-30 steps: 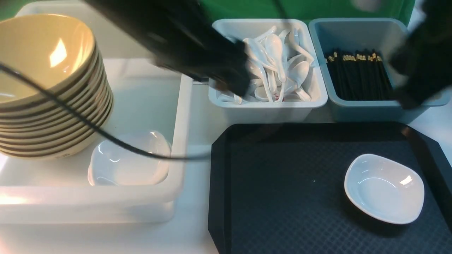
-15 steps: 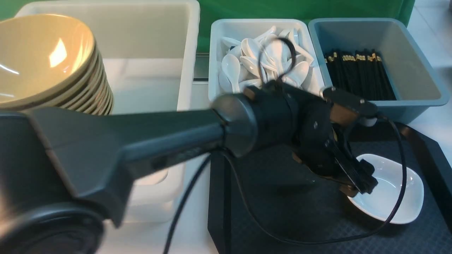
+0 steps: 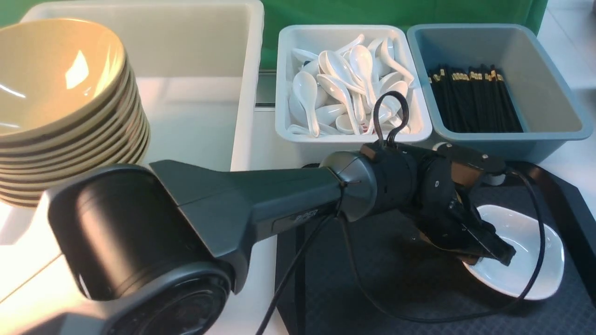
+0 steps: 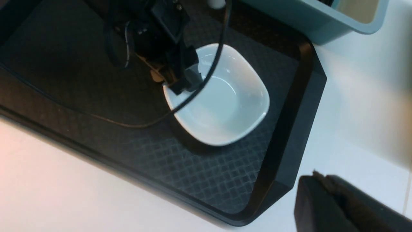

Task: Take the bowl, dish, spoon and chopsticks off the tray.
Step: Use the left arm to grab the plate, then use the left arm to put the plate into the large storage box on the left

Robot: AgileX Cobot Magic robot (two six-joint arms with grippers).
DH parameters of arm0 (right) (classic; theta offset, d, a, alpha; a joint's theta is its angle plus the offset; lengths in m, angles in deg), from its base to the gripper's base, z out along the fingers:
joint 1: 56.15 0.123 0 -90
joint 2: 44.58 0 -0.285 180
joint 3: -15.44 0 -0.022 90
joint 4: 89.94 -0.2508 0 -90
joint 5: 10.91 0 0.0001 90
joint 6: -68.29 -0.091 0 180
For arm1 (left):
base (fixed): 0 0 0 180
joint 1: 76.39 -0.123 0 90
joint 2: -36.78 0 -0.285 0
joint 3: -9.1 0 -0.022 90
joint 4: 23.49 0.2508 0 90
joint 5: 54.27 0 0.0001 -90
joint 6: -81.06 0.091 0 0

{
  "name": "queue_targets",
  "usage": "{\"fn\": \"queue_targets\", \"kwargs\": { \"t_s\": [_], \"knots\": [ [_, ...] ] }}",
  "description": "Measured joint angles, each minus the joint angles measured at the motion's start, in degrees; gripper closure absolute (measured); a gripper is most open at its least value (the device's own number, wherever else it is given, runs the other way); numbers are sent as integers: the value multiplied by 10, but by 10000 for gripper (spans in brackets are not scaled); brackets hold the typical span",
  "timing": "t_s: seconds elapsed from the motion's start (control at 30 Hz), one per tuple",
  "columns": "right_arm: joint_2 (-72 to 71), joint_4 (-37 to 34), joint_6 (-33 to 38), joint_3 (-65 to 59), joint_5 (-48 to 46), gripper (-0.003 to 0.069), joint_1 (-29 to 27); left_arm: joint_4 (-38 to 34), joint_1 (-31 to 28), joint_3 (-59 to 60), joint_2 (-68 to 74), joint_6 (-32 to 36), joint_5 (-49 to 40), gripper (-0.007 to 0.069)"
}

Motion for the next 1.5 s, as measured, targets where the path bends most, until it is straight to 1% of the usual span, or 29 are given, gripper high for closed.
{"fn": "queue_targets", "kwargs": {
  "t_s": [0.03, 0.07, 0.1, 0.13, 0.2, 0.27, 0.3, 0.37, 0.43, 0.5, 0.53, 0.57, 0.6, 0.63, 0.7, 0.73, 0.77, 0.8, 0.83, 0.87, 0.97, 1.0, 1.03, 1.13, 1.2, 1.3, 1.4, 1.5],
  "knots": [
    [0, 0, 0, 0, 0, 615, 0, -5, -1, -8, 1, 4, -13, 533],
    [0, 0, 0, 0, 0, 615, 0, -6, -1, -14, 0, 8, -25, 561],
    [0, 0, 0, 0, 0, 615, 0, -1, -4, -26, -8, 15, -59, 589],
    [0, 0, 0, 0, 0, 615, 0, 0, -4, -28, -10, 15, -64, 595],
    [0, -1, 0, 0, 0, 615, 0, 22, -10, -34, -28, 24, -106, 613],
    [10, -19, 8, 8, -1, 615, 0, 74, -27, -35, -77, 28, -171, 622],
    [18, -30, 15, 15, 0, 615, 0, 92, -32, -35, -97, 28, -185, 622],
    [43, -63, 40, 36, 9, 614, 0, 123, -48, -36, -150, 27, -229, 623],
    [81, -126, 77, 67, 37, 614, 0, 168, -73, -36, -223, 20, -279, 623],
    [116, -183, 123, 91, 63, 614, 0, 188, -99, -27, -285, 7, -302, 623],
    [120, -190, 123, 94, 66, 614, 0, 192, -103, -25, -292, 5, -304, 623],
    [153, -244, 165, 113, 89, 614, 1, 200, -139, 4, -355, -11, -312, 624],
    [163, -270, 183, 119, 96, 614, 1, 202, -153, 18, -375, -16, -313, 624],
    [184, -304, 204, 126, 112, 614, 7, 204, -184, 51, -416, -23, -315, 624],
    [218, -347, 241, 136, 140, 614, 25, 202, -243, 118, -478, -33, -313, 624],
    [222, -347, 244, 137, 143, 614, 28, 203, -250, 125, -484, -33, -313, 624],
    [249, -363, 261, 146, 160, 614, 48, 194, -294, 176, -520, -35, -306, 624],
    [276, -367, 272, 158, 170, 614, 70, 184, -331, 225, -546, -37, -297, 624],
    [286, -367, 273, 163, 172, 614, 77, 182, -337, 225, -550, -37, -295, 624],
    [318, -368, 282, 181, 174, 614, 101, 168, -376, 269, -571, -37, -281, 624],
    [414, -350, 292, 252, 160, 614, 170, 144, -451, 342, -593, -34, -248, 624],
    [414, -348, 292, 257, 160, 614, 170, 143, -455, 346, -593, -35, -248, 624],
    [450, -332, 292, 293, 147, 614, 197, 140, -475, 363, -594, -30, -235, 624],
    [507, -307, 292, 359, 119, 614, 228, 135, -492, 386, -587, -16, -213, 624],
    [534, -300, 292, 392, 109, 614, 240, 124, -493, 404, -573, 0, -196, 621],
    [548, -297, 292, 407, 106, 614, 240, 102, -493, 418, -554, 19, -182, 603],
    [550, -294, 292, 411, 93, 614, 240, 95, -493, 423, -528, 56, -177, 522],
    [550, -293, 292, 412, 75, 614, 240, 92, -493, 425, -514, 79, -179, 388]
  ]
}}
